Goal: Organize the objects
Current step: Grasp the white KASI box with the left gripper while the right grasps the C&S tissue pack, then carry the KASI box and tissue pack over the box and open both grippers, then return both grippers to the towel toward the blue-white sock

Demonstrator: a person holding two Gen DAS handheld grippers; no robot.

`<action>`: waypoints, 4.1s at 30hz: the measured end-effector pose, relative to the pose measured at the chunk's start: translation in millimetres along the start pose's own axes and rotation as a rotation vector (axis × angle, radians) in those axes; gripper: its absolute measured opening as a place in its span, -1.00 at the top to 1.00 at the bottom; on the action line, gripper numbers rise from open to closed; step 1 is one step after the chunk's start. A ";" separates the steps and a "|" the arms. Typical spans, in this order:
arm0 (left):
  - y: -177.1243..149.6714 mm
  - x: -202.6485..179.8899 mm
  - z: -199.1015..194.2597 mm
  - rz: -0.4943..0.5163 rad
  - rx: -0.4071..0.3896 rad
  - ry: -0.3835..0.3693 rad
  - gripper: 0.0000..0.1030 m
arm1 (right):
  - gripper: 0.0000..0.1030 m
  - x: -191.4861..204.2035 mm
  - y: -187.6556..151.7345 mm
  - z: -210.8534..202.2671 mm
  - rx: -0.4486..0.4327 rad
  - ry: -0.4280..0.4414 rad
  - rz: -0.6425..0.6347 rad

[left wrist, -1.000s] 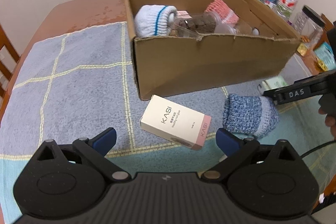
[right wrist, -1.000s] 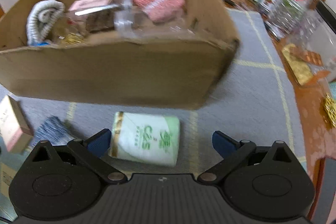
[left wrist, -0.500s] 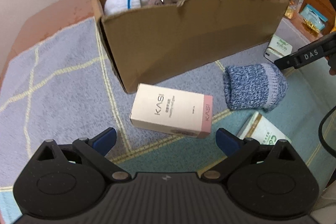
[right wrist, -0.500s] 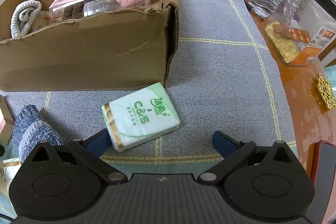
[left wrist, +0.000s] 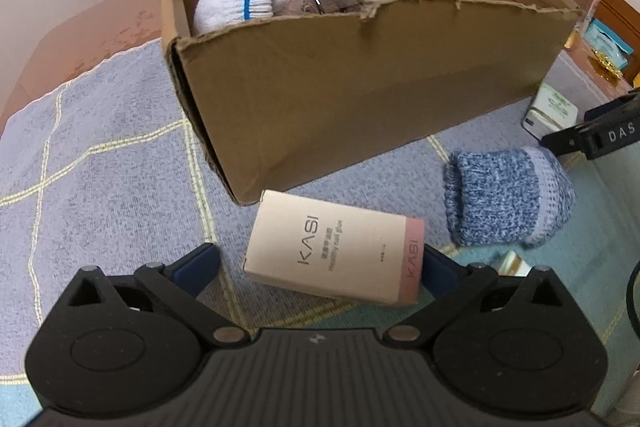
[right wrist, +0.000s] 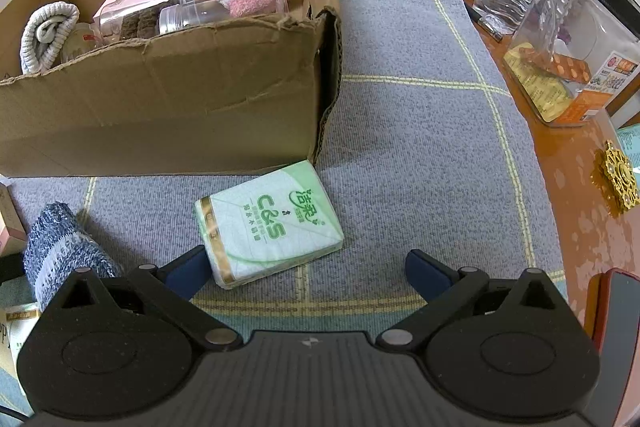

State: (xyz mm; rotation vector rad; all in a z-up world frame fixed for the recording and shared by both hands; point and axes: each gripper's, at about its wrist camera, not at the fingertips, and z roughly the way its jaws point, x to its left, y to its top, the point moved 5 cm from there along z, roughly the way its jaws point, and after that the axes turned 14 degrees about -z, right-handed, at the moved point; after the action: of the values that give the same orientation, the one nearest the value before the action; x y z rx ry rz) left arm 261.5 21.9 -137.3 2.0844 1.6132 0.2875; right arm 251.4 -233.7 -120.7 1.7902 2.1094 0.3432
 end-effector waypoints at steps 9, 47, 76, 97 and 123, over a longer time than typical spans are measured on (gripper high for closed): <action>-0.4 4.1 -3.1 0.017 -0.020 -0.023 -0.88 | -1.00 1.8 -1.9 -2.9 -0.027 -0.001 -0.014; 14.9 -10.4 -55.2 -0.001 -0.030 -0.068 -0.60 | -0.36 14.3 11.6 -44.3 -0.102 0.133 -0.260; 139.2 -70.8 -82.4 0.028 -0.193 -0.091 -0.85 | -0.36 2.2 85.0 -136.0 -0.331 0.182 -0.405; 104.2 -20.7 -101.3 -0.117 -0.195 -0.016 -0.92 | -0.39 50.6 152.8 -102.7 -0.330 0.234 -0.559; 25.3 -30.3 -106.8 -0.207 -0.171 0.089 -0.93 | -1.00 46.8 70.1 -109.5 -0.306 0.195 -0.423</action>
State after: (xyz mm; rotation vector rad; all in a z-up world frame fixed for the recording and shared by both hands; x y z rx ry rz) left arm 226.8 14.7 -29.0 1.7843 1.7732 0.4358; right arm 262.4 -171.0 1.9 1.1466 2.3438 0.7004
